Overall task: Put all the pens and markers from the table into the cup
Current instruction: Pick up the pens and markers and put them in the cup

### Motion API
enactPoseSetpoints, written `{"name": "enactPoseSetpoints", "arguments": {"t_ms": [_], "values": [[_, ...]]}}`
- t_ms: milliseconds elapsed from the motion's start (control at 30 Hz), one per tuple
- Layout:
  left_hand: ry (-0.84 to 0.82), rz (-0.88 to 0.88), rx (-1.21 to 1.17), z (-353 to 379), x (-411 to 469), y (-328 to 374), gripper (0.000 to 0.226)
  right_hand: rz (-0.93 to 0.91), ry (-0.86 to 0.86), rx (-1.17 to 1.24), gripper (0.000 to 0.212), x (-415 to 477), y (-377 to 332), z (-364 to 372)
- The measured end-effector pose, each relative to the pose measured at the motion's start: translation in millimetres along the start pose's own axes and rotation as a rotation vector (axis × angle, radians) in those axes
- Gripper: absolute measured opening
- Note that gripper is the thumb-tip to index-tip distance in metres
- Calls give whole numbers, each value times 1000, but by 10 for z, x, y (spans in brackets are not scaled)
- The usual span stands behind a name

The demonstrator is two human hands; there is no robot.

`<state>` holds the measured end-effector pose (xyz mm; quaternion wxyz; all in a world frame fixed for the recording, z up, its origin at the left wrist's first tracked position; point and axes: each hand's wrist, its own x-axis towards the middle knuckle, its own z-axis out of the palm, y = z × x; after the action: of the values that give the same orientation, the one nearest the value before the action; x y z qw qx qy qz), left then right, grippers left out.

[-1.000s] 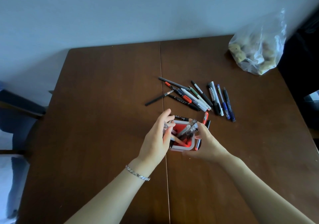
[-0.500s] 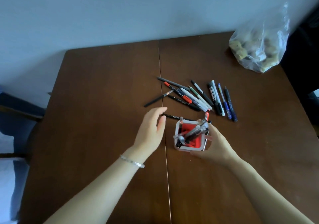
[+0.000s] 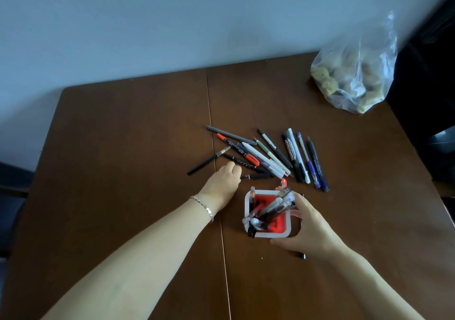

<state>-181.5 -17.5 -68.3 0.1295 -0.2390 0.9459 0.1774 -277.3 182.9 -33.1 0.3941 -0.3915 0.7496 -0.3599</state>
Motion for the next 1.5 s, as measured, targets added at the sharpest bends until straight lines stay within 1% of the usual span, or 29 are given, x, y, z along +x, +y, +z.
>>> {"name": "enactPoseSetpoints", "arguments": {"t_ms": [33, 100, 167, 300, 333, 400, 467, 500, 533, 600, 667, 733, 767, 867, 933, 967, 1033, 1067, 1100, 1133, 1200, 1233, 1267, 1333, 1400, 1433, 1500], "values": [[45, 3, 0, -36, 36, -7, 9, -3, -7, 0, 80, 8, -1, 0], [125, 38, 40, -77, 139, -47, 20, -9, -5, 3, 81, 12, 11, 1], [161, 90, 91, -99, 241, -93, 28, -9, -3, 12, 83, 7, 33, 10], [140, 283, 247, -82, 275, -145, 23, -2, -7, 26, 83, 7, 61, 25], [123, 293, 271, -49, 248, -155, 20, 3, -9, 23, 83, 9, 62, 27], [63, 246, 283, 10, 166, -153, 12, 7, -12, 20, 82, 11, 58, 27], [-20, 108, 264, -19, 39, -66, 19, 12, -17, 22, 82, 4, 46, 21], [-30, 13, 186, -52, -43, -16, 21, 10, -20, 22, 81, -1, 37, 15], [-17, -93, 52, -99, -144, 30, 21, 7, -24, 18, 80, -5, 26, 11], [36, -258, -309, -206, -389, 90, 16, 8, -29, 2, 80, -9, 6, 5], [141, -267, -632, -302, -662, 155, 18, 5, -15, -6, 80, -6, 5, 8], [272, -212, -910, -383, -901, 273, 26, 3, -6, -7, 79, -9, -3, 10], [327, -200, -1025, -415, -984, 359, 27, 2, -5, -7, 78, -13, -6, 11], [422, -216, -1333, -435, -1090, 591, 17, 6, -18, 9, 77, -18, -27, 13], [430, -203, -1446, -398, -1057, 713, 15, 11, -18, 16, 78, -14, -42, 16], [410, -195, -1444, -376, -1019, 765, 18, 15, -14, 19, 78, -15, -43, 18], [377, -199, -1359, -341, -943, 828, 20, 18, -12, 24, 78, -25, -53, 28], [400, -204, -1303, -332, -916, 839, 17, 17, -15, 26, 79, -31, -58, 28], [451, -201, -1252, -340, -909, 840, 15, 20, -16, 26, 80, -31, -50, 27], [525, -183, -1200, -355, -915, 824, 18, 20, -15, 27, 81, -28, -45, 26], [665, -98, -1089, -372, -955, 763, 33, 23, -10, 27, 81, -27, -41, 29], [686, -46, -1014, -365, -973, 724, 40, 24, -10, 24, 81, -26, -37, 33], [664, -1, -928, -356, -985, 697, 43, 24, -8, 21, 81, -27, -35, 38], [522, 74, -740, -284, -969, 674, 40, 20, 2, 26, 81, -36, -34, 39], [391, 119, -502, -158, -928, 669, 38, 21, 5, 25, 79, -46, -40, 36], [375, 124, -439, -102, -902, 664, 42, 24, 2, 22, 77, -48, -45, 35], [339, 80, -444, -100, -842, 670, 41, 24, -9, 13, 75, -51, -47, 33]]}}
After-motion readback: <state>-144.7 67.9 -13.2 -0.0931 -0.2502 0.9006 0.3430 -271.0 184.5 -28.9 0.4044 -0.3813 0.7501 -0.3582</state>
